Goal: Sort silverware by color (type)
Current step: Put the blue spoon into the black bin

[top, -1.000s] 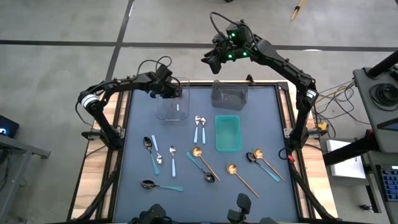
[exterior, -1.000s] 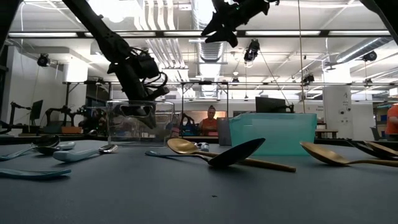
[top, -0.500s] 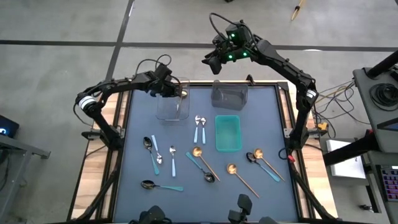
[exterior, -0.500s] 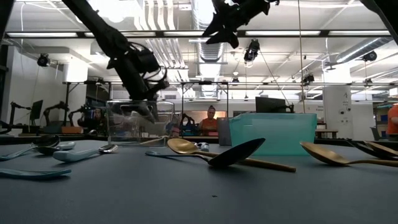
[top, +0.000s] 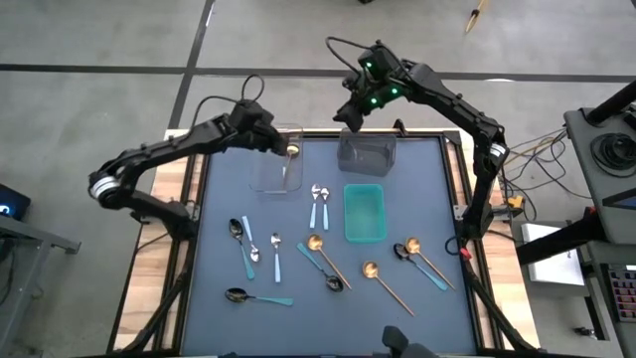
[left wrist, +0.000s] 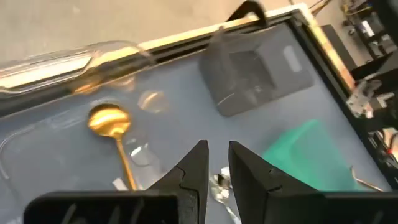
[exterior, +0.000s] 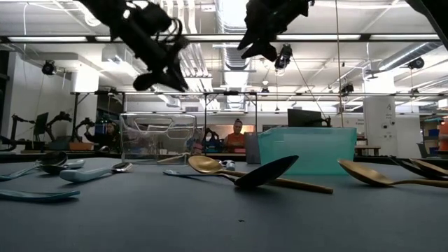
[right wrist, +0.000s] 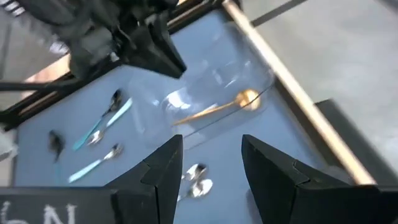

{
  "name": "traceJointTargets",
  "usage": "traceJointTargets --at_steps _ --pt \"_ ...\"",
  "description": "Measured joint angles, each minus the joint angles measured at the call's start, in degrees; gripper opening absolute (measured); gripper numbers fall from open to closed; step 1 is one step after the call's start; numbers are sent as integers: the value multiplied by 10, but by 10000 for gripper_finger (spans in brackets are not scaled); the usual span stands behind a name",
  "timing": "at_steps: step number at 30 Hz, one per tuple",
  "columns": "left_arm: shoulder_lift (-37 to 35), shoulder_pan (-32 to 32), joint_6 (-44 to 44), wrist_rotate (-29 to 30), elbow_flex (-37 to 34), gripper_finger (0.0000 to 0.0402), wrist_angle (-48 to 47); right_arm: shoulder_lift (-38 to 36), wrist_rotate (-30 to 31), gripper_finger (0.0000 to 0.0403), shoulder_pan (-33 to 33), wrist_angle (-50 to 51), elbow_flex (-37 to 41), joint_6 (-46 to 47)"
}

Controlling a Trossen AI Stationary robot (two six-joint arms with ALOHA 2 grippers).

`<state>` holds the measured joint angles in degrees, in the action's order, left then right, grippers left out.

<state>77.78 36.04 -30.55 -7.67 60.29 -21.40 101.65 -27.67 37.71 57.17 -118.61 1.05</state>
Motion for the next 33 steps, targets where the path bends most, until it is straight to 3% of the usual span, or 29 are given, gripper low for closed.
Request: traceJointTargets --at_steps 7,13,23,33 --pt "-51 -98 -18 71 0 45 1 -3 -28 155 -16 68 0 27" --pt "-74 -136 10 69 0 45 -5 -16 -23 155 -66 132 0 91" --pt "-139 -143 114 -70 0 45 -64 -19 28 155 -231 140 1 293" --pt "-215 -157 150 -69 0 45 -71 -18 44 138 -383 157 6 479"
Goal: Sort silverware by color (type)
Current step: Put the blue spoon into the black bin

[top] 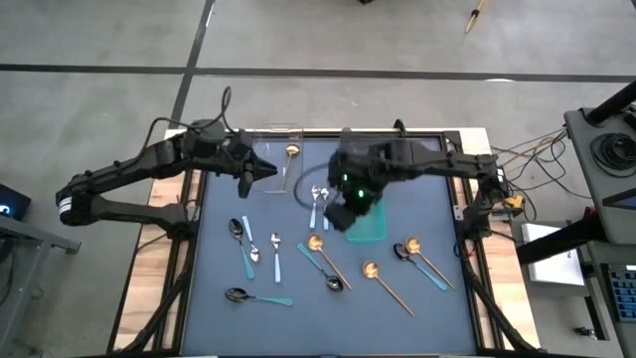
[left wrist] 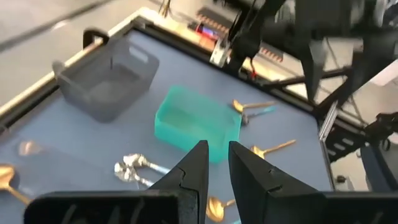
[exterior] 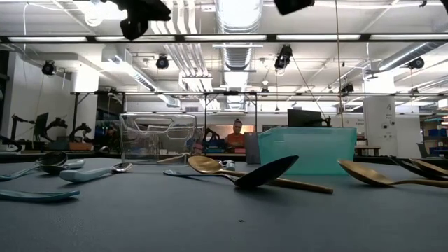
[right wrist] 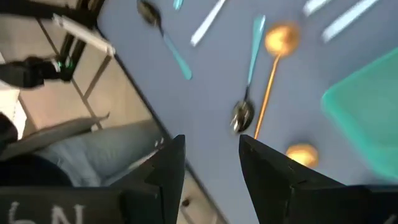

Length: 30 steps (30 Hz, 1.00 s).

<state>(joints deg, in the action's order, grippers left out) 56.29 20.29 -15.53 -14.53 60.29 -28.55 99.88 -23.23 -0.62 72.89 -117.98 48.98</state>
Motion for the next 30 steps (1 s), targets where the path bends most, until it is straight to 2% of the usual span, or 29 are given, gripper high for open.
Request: traceJointTargets --at_steps 5,10,17,23,30 --pt "-10 0 -19 27 0 45 40 0 16 120 -53 18 5 36" --pt "-11 0 -36 37 0 45 72 0 53 111 -91 66 10 37" --pt "-11 0 -50 62 0 45 72 -1 56 109 -129 128 51 7" --pt "-11 0 -65 72 0 45 73 -26 55 109 -159 133 142 -27" --pt "-11 0 -71 79 0 45 73 -96 65 108 -186 94 311 -30"
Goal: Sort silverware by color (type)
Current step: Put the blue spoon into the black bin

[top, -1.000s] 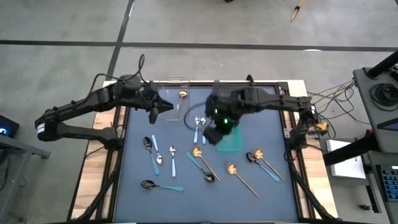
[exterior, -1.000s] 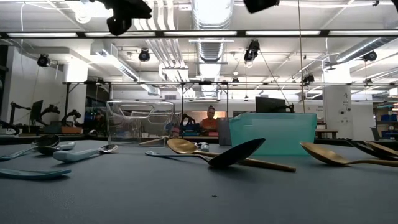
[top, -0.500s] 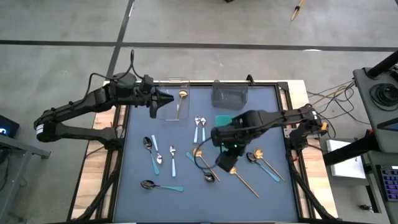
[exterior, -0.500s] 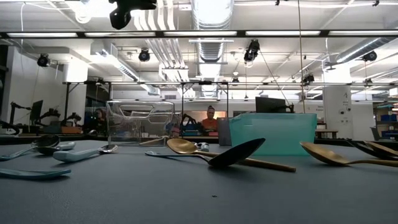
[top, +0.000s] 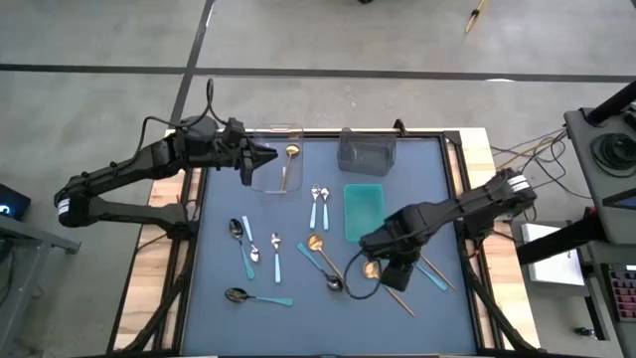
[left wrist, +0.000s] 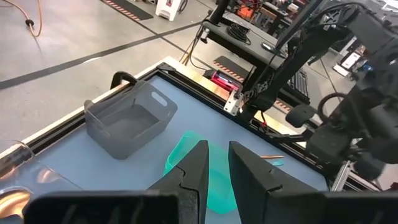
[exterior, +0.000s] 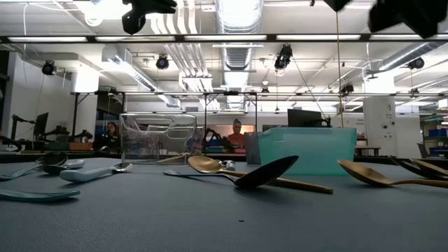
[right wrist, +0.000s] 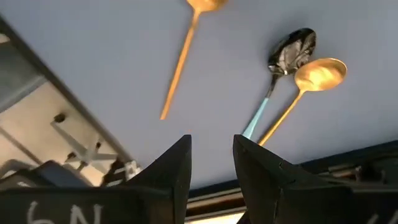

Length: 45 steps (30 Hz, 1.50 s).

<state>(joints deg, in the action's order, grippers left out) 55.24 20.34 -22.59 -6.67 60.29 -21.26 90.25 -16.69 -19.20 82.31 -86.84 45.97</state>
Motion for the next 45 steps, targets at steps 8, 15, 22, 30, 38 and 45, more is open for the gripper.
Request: traceJointTargets --at_steps 8,15,22,30,38,45 --pt "0 0 -9 2 0 45 1 -101 66 107 -41 -195 205 6" --pt "0 0 -13 2 0 45 1 -150 73 105 -72 -310 350 39" --pt "0 0 -13 3 0 45 1 -175 78 105 -73 -385 446 114" --pt "0 0 -13 3 0 45 2 -200 78 137 -73 -412 495 182" --pt "0 0 -13 3 0 45 2 -198 95 164 -73 -415 507 186" --pt "0 0 -13 18 0 45 2 -169 114 152 -73 -419 507 187"
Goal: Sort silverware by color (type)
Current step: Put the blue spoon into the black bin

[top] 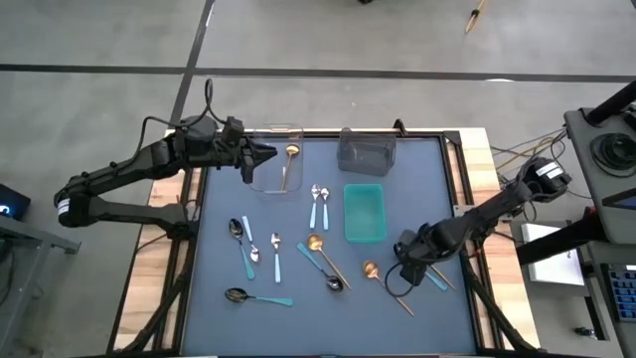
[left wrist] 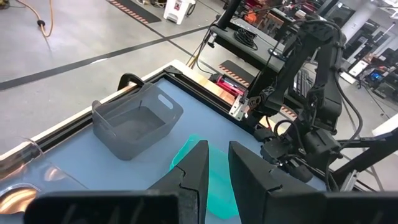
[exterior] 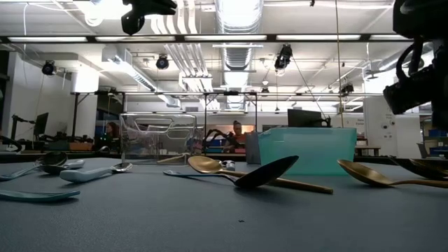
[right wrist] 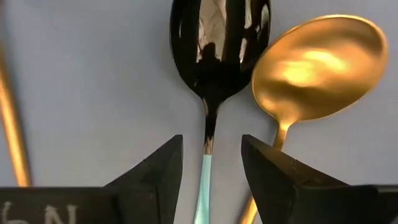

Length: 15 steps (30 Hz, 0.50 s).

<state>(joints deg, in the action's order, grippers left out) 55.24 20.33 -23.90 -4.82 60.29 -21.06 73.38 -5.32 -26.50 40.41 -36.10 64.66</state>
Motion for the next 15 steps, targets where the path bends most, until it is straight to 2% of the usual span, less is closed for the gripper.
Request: traceJointTargets --at_steps 8,15 --pt "0 0 3 0 0 45 0 45 4 130 0 -17 -2 -4" --pt "0 0 4 0 0 45 0 49 8 81 0 -20 0 -8"
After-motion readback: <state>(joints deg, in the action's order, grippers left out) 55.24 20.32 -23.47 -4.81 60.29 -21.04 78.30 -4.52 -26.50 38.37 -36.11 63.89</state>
